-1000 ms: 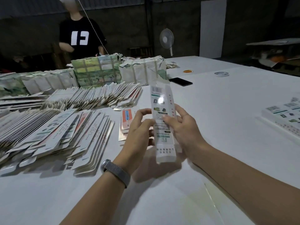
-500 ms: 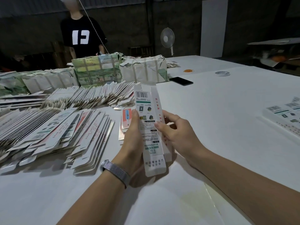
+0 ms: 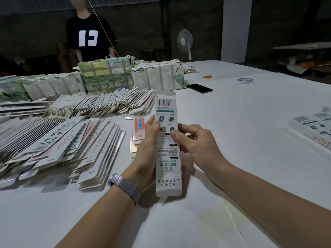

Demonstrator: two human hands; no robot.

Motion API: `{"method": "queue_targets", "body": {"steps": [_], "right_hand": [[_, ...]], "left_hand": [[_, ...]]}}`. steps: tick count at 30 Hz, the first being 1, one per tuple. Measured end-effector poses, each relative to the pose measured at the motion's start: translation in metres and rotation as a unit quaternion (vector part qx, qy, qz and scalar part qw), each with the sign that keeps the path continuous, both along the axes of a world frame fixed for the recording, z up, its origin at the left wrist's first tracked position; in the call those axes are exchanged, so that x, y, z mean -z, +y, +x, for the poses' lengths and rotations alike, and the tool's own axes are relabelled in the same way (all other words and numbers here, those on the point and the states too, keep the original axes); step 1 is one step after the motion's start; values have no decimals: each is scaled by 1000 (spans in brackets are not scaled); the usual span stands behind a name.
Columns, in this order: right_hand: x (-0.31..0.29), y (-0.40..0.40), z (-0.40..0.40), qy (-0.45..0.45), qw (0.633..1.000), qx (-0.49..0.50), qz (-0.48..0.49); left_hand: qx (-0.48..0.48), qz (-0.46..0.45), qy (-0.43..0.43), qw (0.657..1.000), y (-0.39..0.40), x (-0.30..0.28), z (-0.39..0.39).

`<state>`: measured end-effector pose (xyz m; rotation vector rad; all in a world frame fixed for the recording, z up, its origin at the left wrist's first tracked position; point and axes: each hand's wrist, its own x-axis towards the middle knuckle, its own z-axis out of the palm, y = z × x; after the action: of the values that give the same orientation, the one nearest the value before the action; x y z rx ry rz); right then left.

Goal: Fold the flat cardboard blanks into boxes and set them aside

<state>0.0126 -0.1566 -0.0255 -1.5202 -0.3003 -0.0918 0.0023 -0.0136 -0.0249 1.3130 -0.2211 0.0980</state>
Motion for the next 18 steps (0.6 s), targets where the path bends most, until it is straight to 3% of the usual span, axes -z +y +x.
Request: {"method": "queue_targets", "body": {"steps": [18], "right_hand": [[-4,-2,2,6,1000,-1,30]], "left_hand": [[-3,2,2,1000,-1,6,7]]}}
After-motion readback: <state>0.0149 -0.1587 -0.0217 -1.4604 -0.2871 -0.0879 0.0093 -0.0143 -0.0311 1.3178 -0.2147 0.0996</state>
